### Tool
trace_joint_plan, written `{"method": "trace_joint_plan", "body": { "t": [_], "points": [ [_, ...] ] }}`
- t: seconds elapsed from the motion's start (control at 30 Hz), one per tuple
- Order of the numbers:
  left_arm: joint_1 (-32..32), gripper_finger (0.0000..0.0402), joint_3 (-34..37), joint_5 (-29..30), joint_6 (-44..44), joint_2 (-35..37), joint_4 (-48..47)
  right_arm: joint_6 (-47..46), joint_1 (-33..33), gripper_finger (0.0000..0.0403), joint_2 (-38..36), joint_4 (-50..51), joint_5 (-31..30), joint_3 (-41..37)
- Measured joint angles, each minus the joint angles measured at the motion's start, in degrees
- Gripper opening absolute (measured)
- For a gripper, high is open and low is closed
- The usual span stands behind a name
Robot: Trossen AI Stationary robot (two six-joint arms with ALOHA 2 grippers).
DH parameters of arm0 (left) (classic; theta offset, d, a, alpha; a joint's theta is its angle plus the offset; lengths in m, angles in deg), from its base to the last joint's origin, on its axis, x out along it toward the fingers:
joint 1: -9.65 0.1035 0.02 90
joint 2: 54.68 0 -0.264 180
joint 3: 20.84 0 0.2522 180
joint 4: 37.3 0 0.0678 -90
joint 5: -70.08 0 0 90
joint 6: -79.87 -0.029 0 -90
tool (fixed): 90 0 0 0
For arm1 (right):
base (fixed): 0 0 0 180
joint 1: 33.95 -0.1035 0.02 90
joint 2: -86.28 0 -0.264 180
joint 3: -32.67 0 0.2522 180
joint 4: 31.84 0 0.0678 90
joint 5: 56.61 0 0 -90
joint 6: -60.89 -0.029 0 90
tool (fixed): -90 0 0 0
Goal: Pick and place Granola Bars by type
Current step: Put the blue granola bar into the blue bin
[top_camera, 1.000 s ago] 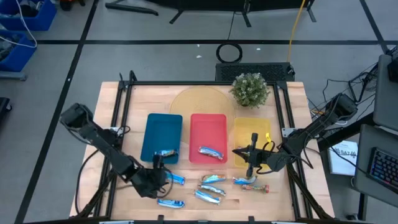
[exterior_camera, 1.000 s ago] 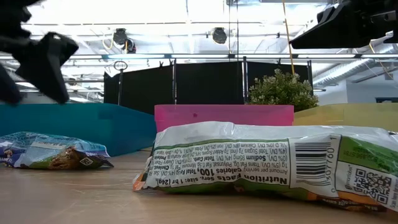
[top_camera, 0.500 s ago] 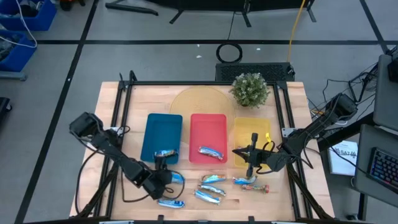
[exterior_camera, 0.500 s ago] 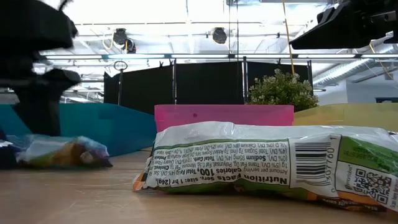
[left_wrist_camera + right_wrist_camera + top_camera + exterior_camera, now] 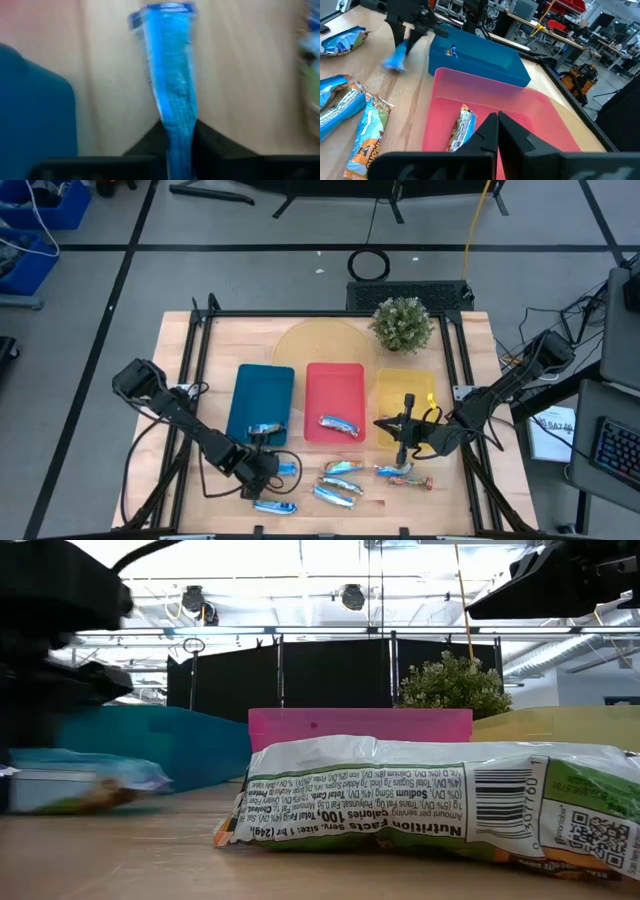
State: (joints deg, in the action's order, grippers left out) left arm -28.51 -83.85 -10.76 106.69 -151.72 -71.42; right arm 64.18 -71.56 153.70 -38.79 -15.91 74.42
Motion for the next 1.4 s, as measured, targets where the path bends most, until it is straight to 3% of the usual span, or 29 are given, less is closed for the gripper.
{"method": "trace_joint_plan", "body": {
  "t": [0.07,0.27,0.37,0.57,0.67,0.77,0.97,1.1,1.4],
  "points": [
    [-0.1,0.002,0.0,-0.6,-3.5,0.9,0.0,-1.1,0.0,0.0,0.0,0.0,0.1,0.0],
    [0.0,0.0032,0.0,4.2,-8.9,5.9,-0.6,-1.5,0.0,0.0,0.0,0.0,0.1,0.0],
    [-0.1,0.0018,0.0,6.7,-11.5,10.7,-2.2,-1.5,0.0,0.0,0.0,0.1,0.1,0.0],
    [1.4,0.0021,0.0,22.0,-10.2,22.5,-16.2,-1.6,0.0,0.0,0.0,0.2,0.1,0.0],
    [4.5,0.0013,0.5,24.9,-5.1,24.9,-24.8,-2.5,0.0,0.0,0.0,1.0,0.2,0.0],
    [7.7,0.0012,3.1,22.9,-2.1,24.7,-27.0,-2.6,0.0,0.0,0.0,1.5,0.2,0.0],
    [11.1,0.0013,10.1,17.2,-3.1,22.1,-18.5,-2.6,0.0,0.0,0.0,1.7,0.2,0.0],
    [11.5,0.0014,10.5,11.9,-8.2,21.9,-12.5,-2.6,0.0,0.0,0.0,1.7,0.2,0.0],
    [12.6,0.0055,10.6,8.7,-6.4,22.1,-12.3,-2.6,0.0,0.0,0.0,1.8,0.2,0.0]
  ]
}}
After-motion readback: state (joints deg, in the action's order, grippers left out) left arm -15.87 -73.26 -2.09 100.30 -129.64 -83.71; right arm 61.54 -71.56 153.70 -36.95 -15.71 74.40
